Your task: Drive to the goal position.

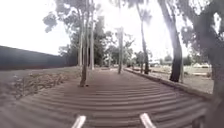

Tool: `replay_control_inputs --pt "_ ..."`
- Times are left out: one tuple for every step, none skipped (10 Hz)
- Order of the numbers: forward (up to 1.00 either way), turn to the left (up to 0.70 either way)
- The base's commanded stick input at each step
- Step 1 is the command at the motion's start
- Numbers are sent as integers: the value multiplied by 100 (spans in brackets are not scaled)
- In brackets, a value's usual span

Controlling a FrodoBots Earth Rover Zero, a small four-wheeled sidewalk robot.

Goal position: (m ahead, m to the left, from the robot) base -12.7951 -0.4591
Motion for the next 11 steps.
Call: replay_control_inputs --pt "100 0" --pt "100 0" --pt "100 0" --pt "100 0" --pt "100 0" --pt "100 0" --pt "100 0" --pt "100 0" --pt "100 0" --pt "100 0" --pt "100 0"
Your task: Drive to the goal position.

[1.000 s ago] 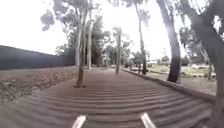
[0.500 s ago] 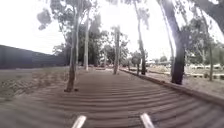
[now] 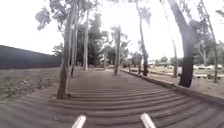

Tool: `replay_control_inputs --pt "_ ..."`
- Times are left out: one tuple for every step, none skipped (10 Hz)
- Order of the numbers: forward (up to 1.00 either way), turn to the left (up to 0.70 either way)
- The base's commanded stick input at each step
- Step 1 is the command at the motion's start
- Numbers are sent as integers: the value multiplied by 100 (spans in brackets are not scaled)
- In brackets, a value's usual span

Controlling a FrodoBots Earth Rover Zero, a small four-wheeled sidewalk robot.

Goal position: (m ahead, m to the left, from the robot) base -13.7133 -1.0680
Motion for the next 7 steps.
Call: replay_control_inputs --pt "100 0" --pt "100 0" --pt "100 17" --pt "100 21" --pt "100 14" --pt "100 5" --pt "100 9"
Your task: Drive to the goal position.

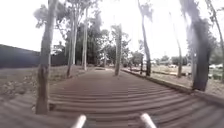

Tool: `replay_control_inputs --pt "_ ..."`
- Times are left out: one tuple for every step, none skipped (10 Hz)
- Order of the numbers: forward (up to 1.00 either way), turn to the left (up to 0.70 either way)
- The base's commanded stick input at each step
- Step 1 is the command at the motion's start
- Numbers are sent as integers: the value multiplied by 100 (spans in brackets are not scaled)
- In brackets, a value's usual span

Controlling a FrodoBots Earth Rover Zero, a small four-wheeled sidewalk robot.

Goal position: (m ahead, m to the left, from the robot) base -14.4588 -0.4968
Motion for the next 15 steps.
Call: replay_control_inputs --pt "100 29" --pt "100 27" --pt "100 7" --pt "100 0" --pt "100 0" --pt "100 0" --pt "100 0" --pt "100 0" --pt "100 0" --pt "100 0" --pt "100 0" --pt "100 0" --pt "100 0" --pt "100 0" --pt "100 0"
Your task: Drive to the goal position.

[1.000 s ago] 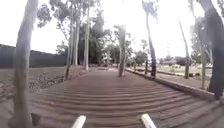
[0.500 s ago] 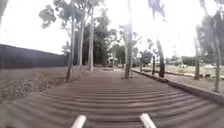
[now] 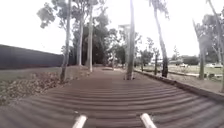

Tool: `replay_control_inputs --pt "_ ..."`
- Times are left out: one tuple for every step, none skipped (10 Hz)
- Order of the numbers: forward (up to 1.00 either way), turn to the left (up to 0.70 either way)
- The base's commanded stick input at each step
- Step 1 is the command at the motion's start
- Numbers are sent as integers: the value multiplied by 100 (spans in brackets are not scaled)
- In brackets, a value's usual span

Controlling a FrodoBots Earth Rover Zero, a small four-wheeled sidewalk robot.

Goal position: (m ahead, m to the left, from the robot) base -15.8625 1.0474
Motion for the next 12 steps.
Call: replay_control_inputs --pt "100 0" --pt "100 0" --pt "100 12" --pt "100 27" --pt "100 18" --pt "100 0" --pt "100 0" --pt "100 0" --pt "100 0" --pt "100 0" --pt "100 0" --pt "100 0"
